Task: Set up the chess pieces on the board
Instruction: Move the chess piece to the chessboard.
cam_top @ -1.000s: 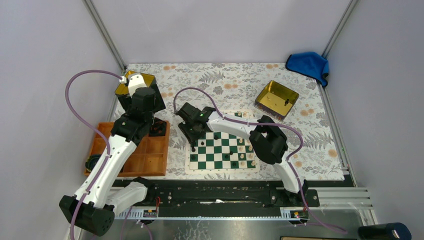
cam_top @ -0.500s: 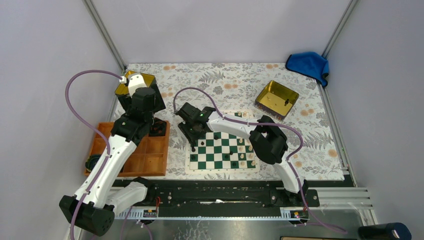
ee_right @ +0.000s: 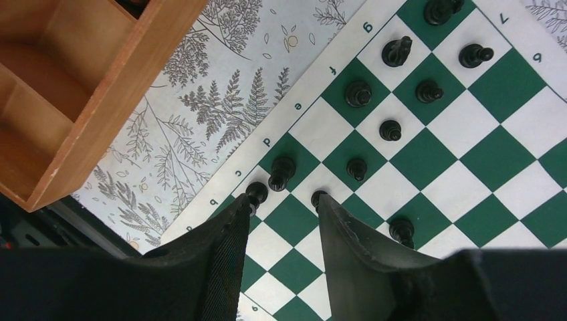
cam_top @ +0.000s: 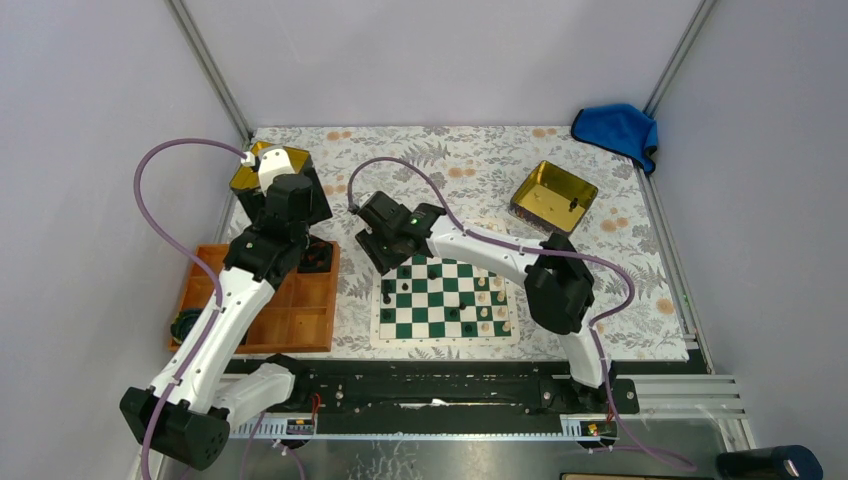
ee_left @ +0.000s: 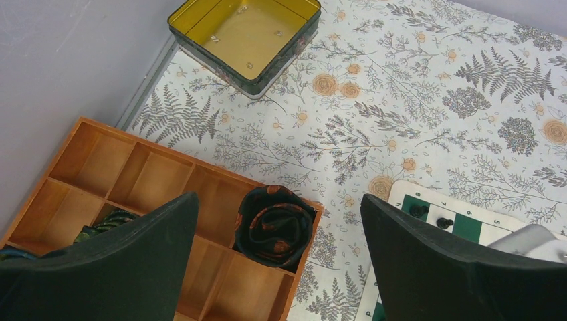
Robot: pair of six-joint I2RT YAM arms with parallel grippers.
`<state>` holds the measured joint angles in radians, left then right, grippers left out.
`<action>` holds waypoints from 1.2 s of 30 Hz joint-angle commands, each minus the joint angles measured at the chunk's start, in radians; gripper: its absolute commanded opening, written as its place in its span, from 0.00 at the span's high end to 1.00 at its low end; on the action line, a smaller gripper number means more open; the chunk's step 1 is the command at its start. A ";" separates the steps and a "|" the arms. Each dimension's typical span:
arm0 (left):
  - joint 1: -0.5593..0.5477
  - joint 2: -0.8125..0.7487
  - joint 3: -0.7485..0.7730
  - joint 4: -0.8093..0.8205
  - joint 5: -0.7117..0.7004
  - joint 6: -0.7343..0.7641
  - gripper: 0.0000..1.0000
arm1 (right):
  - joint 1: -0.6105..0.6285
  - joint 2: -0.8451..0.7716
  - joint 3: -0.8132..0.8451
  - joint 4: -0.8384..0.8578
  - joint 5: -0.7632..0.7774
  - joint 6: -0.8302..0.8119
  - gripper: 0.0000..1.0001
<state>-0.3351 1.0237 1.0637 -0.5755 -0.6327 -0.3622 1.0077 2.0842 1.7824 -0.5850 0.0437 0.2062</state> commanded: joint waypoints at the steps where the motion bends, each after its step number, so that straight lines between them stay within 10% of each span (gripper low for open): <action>1: -0.005 -0.001 0.011 0.045 -0.010 0.010 0.01 | 0.010 -0.070 -0.004 -0.015 0.004 -0.008 0.51; 36: -0.005 -0.014 -0.007 0.043 0.008 0.000 0.01 | 0.092 -0.019 -0.067 -0.021 -0.011 -0.034 0.59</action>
<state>-0.3351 1.0237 1.0634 -0.5758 -0.6247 -0.3630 1.0866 2.0640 1.6943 -0.6167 0.0582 0.1886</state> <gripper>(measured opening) 0.987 0.415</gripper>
